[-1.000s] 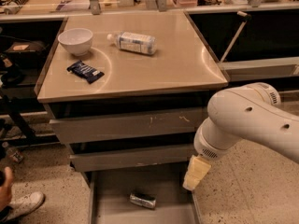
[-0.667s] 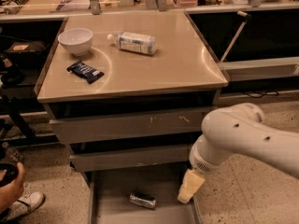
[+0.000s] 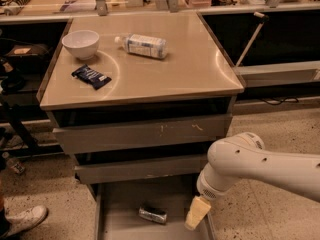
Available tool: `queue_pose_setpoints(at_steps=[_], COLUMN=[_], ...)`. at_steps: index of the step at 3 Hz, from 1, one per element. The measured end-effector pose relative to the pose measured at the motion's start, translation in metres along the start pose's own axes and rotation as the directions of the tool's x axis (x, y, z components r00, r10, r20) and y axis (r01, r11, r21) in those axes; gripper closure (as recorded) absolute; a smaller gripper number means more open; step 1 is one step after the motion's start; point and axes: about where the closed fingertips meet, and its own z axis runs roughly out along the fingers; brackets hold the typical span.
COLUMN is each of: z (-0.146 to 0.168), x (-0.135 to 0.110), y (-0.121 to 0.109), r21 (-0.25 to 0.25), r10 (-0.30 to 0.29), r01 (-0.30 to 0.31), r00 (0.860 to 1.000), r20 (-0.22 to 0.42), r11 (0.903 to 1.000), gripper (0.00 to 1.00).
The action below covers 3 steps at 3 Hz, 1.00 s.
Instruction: Pick redbull can from bottom drawer and place on counter
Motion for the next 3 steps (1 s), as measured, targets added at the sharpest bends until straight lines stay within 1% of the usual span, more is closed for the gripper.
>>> queue_pose_setpoints(at_steps=[1,2,3], z=[0.032,0.076,0.122], x=[-0.006,-0.024,-0.040], y=[0.001,-0.010,-0.028], r21=[-0.031,-0.052,-0.075], r10=[0.004,0.005,0.016], r01=[-0.003,-0.002,-0.010], r00=[1.000,0.998,0.997], r20=[0.024,0.064,0.080], r11=[0.9995,0.9986,0.9972], gripper=[0.00,0.00,0.00])
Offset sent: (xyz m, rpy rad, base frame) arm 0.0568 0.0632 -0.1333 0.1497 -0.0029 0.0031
